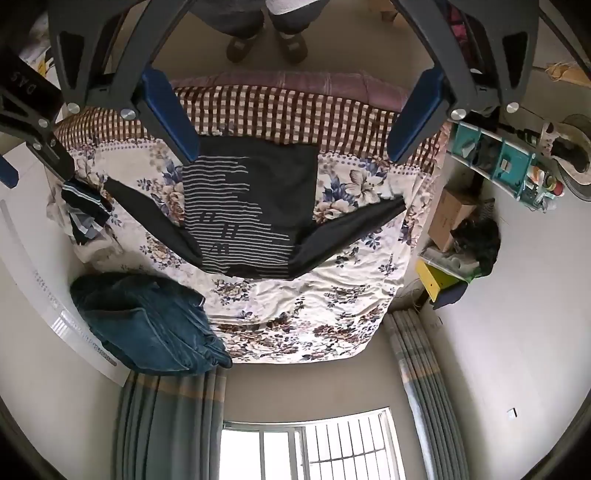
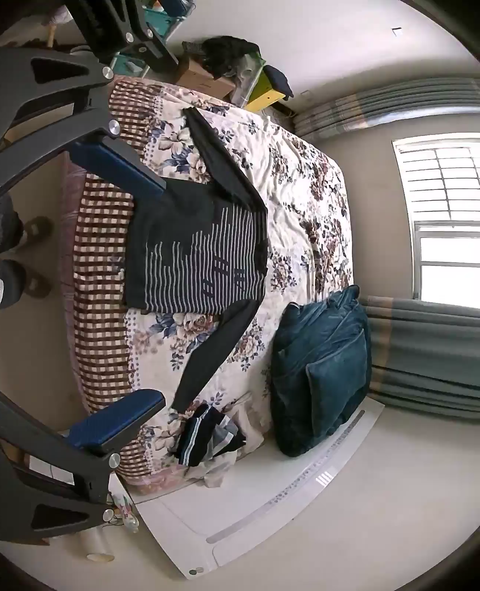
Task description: Fold small clothes
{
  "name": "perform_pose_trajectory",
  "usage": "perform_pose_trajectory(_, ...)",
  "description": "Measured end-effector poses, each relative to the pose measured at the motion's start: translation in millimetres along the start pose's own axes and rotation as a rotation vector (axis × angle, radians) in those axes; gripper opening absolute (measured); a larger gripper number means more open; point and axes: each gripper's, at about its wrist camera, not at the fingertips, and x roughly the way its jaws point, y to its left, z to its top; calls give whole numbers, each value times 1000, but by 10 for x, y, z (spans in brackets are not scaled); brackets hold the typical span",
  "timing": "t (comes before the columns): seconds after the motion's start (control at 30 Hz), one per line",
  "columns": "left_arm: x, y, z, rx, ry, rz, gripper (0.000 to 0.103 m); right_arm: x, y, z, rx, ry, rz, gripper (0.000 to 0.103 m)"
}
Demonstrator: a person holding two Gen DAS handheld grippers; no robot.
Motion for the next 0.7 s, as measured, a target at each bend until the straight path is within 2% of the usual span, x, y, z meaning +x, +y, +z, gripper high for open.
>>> perform_pose_trajectory(0.7, -42, 44, 25, -7, 2, 13, 103, -46, 31, 1, 5, 0, 8, 103)
